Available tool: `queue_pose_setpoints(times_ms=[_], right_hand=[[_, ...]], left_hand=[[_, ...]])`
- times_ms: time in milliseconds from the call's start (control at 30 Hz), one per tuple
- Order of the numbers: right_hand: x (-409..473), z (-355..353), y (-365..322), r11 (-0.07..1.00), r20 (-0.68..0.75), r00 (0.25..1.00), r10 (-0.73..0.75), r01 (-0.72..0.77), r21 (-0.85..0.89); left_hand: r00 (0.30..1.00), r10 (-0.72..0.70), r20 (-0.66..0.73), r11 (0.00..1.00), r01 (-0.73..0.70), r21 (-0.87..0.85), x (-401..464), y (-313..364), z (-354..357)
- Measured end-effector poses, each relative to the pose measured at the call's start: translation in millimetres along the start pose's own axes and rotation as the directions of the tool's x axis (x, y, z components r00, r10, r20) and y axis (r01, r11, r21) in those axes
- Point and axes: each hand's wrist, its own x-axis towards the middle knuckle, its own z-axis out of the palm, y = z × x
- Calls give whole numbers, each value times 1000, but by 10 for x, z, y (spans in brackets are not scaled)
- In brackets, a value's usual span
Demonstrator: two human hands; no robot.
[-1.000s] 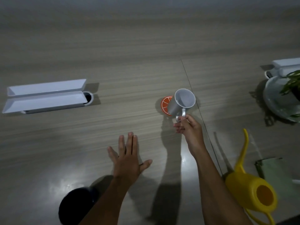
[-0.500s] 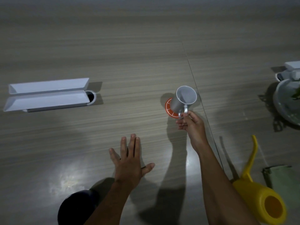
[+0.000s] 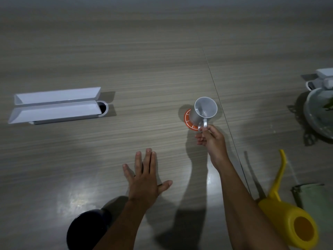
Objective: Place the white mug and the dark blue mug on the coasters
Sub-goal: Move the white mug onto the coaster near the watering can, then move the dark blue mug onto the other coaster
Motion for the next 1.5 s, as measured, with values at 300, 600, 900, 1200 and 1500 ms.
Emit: queue_pose_setpoints(times_ms=[300,600,900,1200,1500], right_hand=[[-14,1,31,1000,-26,1000,-1,0,-13],[-538,-81,100,998,-110,992,59,-61,-15],[-1544,-38,553,924,22,1000,-16,24,-381],[-2382,332,983,639,310,942,-126,316,-701],[-2881,606,1300,288,474,881,4,453,-844]], left_hand=[[1000,6,-9,1000,-6,-3,-4,-11,29],[1000,13,17,999,-12,-43,-42,-22,-95],[990,116,-76,991,-121,-57,-907,-125,136],[973,217,-82,968,-225,-109,-1792,-552,335],[988,43,-148,802,-122,-584,-2451,-1118,300]])
